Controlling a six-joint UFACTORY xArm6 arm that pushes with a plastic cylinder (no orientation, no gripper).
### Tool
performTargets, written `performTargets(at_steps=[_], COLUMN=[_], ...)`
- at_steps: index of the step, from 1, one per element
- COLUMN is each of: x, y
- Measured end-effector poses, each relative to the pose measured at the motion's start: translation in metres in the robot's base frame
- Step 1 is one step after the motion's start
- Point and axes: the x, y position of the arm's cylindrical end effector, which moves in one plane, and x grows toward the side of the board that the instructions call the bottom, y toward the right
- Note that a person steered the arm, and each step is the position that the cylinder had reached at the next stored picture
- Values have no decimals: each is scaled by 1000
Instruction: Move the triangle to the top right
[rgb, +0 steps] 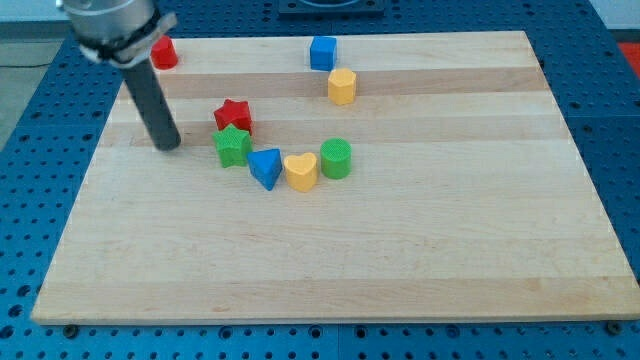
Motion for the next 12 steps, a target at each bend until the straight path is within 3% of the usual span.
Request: performTargets(at_steps=[1,3,4,5,6,7,8,9,12], x=[30,30,13,-14,7,28,9,-18,-75], y=[51,175,205,216,216,176,151,165,302])
